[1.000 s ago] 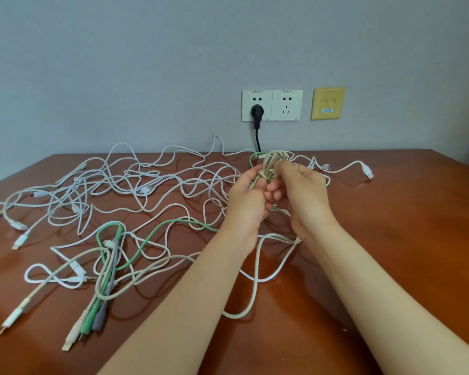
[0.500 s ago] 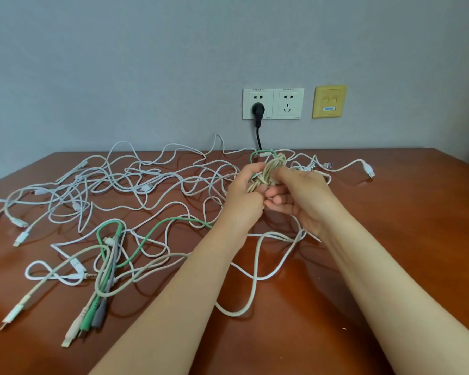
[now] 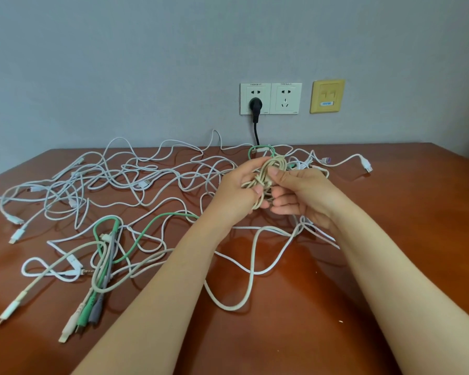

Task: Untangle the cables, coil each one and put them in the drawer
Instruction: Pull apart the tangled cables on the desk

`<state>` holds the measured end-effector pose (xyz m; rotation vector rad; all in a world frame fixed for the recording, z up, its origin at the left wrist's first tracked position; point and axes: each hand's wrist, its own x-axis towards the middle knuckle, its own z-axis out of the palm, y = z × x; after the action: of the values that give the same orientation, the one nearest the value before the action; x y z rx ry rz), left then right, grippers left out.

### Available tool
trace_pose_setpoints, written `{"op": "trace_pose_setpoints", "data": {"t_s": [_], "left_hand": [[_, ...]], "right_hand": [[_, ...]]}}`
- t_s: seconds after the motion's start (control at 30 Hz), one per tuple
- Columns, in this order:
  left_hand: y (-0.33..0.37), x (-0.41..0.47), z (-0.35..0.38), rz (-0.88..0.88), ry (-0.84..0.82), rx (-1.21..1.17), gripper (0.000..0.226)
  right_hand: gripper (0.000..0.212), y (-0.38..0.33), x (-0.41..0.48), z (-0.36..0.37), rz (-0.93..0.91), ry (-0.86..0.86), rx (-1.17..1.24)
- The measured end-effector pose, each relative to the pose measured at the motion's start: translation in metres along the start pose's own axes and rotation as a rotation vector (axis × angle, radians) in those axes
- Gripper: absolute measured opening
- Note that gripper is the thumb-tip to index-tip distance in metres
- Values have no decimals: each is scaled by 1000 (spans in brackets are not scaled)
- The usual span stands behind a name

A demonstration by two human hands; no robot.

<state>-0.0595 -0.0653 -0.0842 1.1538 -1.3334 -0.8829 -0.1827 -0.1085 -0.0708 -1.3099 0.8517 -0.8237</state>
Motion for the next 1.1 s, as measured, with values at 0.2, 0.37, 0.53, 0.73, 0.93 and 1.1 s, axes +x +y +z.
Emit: {"op": "trace_pose_setpoints", "data": {"t_s": [0.2, 0.37, 0.53, 0.73, 0.93, 1.1], "left_hand": [[0, 0, 1, -35, 39, 53, 54], [0, 2, 2, -61, 46, 51, 52], [0, 4, 12, -148, 84, -153, 52], [1, 8, 8, -243, 144, -272, 50], [5, 7, 13, -237, 117, -385, 49], [8, 5, 13, -246, 63, -449, 48]], "right_hand": [[32, 5, 3, 6, -46, 90, 5], [34, 8, 5, 10, -85, 213, 62], [32, 12, 10, 15, -224, 328, 89], [18, 10, 9, 23, -263, 256, 64], [31, 13, 10, 17, -143, 303, 109], [10, 10, 7, 19, -270, 223, 115]]}}
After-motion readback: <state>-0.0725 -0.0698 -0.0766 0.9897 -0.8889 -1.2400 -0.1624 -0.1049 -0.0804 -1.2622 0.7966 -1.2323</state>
